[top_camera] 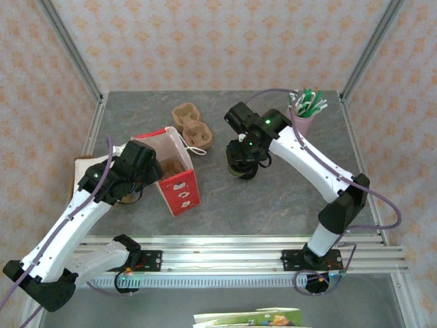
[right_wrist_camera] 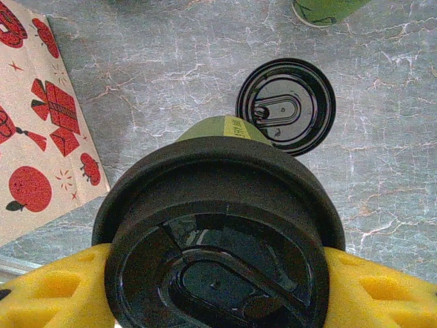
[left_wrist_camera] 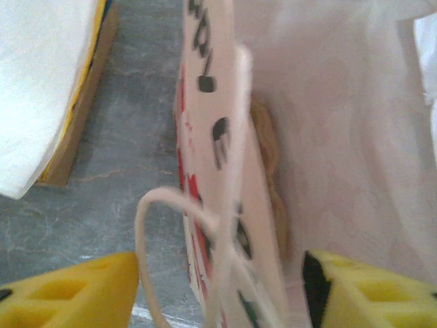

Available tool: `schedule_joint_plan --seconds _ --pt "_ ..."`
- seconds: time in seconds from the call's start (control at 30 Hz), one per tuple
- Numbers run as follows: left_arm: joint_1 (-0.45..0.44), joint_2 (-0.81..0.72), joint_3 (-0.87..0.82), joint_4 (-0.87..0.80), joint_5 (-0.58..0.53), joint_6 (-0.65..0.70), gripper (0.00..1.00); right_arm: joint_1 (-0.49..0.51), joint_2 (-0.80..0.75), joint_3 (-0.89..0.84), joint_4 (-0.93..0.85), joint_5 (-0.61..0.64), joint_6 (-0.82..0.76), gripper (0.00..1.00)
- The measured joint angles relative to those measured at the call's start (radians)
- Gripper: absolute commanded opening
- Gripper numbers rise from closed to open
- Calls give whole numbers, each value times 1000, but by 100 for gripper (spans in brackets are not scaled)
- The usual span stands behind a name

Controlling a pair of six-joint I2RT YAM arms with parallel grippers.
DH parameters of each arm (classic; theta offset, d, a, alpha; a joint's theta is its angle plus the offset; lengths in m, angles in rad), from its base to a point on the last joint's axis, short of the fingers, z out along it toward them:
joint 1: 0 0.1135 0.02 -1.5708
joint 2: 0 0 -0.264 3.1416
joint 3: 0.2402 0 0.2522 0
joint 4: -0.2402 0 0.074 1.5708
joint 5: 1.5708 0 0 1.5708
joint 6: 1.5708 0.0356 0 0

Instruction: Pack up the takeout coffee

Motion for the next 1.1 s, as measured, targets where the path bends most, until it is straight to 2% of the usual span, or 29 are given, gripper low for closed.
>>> schedule_joint_plan --seconds 0.1,0.17,0.33,0.6,0.87,1.1 --pt "5 14 0 5 2 22 51 0 0 1 0 0 0 63" --pt "7 32 4 6 2 42 42 0 0 6 0 0 0 63" --pt "7 80 37 5 3 106 35 0 0 43 0 0 1 62" --pt "7 130 99 -8 55 198 31 -13 2 88 -1 -5 2 62" --pt "7 130 93 -8 205 240 30 -23 10 121 -1 -14 2 62" --pt "4 132 88 -5 295 243 31 -23 19 146 -1 -24 2 62"
